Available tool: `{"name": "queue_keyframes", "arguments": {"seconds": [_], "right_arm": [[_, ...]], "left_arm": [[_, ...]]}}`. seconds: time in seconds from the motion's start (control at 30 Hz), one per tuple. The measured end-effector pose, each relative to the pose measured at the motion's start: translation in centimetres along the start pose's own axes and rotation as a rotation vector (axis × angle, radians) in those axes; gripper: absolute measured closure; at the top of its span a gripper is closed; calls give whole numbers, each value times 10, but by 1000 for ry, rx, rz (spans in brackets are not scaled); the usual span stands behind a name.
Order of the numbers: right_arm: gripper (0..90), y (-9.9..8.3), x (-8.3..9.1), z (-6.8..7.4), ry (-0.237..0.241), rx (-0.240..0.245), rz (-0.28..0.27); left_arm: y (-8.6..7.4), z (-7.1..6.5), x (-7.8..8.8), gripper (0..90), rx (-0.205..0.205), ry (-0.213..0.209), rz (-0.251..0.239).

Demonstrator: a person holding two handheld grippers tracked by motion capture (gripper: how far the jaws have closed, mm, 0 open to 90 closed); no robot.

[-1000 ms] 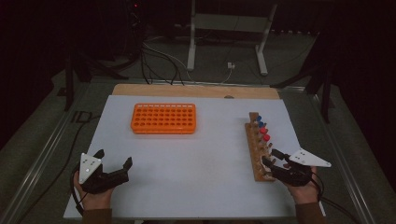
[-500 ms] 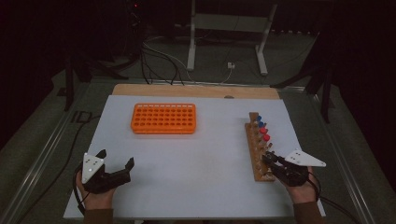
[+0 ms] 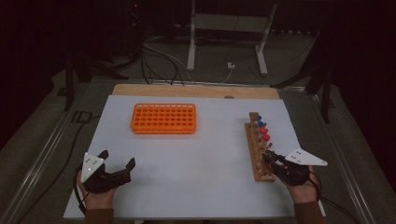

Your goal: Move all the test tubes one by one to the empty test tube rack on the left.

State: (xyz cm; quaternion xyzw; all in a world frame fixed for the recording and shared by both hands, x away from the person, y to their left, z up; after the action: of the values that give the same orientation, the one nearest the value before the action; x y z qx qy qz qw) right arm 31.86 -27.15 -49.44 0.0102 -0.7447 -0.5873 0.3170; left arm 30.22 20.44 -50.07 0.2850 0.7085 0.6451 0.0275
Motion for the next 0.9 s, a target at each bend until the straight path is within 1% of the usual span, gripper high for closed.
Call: {"name": "queue_keyframes", "arguments": {"seconds": [0.1, 0.13, 0.17, 0.23, 0.27, 0.3, 0.33, 0.37, 0.4, 0.47, 0.5, 0.53, 0.6, 0.63, 0.67, 0.7, 0.73, 0.77, 0.9], "right_arm": [[757, 8, 6, -3, 4, -7, -14], [757, 9, 7, -3, 9, -10, -19], [758, 11, 8, -4, 12, -12, -21], [757, 13, 10, -5, 17, -12, -24], [757, 15, 11, -6, 19, -16, -26], [758, 17, 12, -6, 22, -17, -28], [757, 20, 14, -7, 22, -17, -30], [757, 22, 15, -7, 22, -15, -33], [757, 22, 15, -7, 22, -15, -33], [758, 31, 20, -9, 23, -7, -44], [758, 35, 22, -9, 25, -6, -47], [758, 38, 24, -9, 30, -6, -50], [758, 45, 28, -9, 36, -2, -63], [758, 48, 30, -9, 36, -2, -68], [758, 51, 31, -8, 41, 0, -73], [758, 55, 33, -8, 43, 1, -78], [758, 55, 33, -8, 43, 1, -78], [758, 60, 34, -5, 55, 5, -85], [758, 65, 28, 2, 82, 7, -78]], "left_arm": [[2, -2, 1, 7, -4, -2, -4], [3, -3, 1, 7, 0, -3, -7], [7, -5, 1, 7, 14, -13, -22], [9, -7, 1, 7, 14, -16, -30], [11, -8, 0, 7, 9, -20, -34], [15, -13, -1, 7, 0, -33, -40], [15, -13, -1, 7, 0, -33, -40], [17, -15, -2, 8, -10, -42, -45], [19, -17, -3, 8, -15, -52, -54], [24, -22, -5, 8, -19, -76, -76], [29, -27, -6, 8, -31, -89, -80], [29, -27, -6, 8, -31, -89, -80], [37, -34, -9, 8, -50, -108, -73], [37, -34, -9, 8, -50, -108, -73], [40, -36, -10, 8, -52, -113, -72], [45, -41, -13, 7, -65, -125, -67], [45, -41, -13, 8, -65, -125, -67], [48, -43, -14, 8, -74, -130, -64], [58, -54, -22, 8, -95, -153, -53]]}}
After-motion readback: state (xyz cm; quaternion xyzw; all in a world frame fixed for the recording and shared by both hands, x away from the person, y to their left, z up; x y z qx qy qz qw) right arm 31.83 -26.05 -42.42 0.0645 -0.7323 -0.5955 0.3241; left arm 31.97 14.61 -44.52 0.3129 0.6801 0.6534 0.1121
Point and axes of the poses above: each handheld gripper's, and its own axes: x roughly backward along the jaws, y roughly out of its top, z roughly to its left, the point moved 9 cm from there along -x, roughly forward along the jaws, and after that the axes turned 7 degrees about -y, right-handed, at the moved point
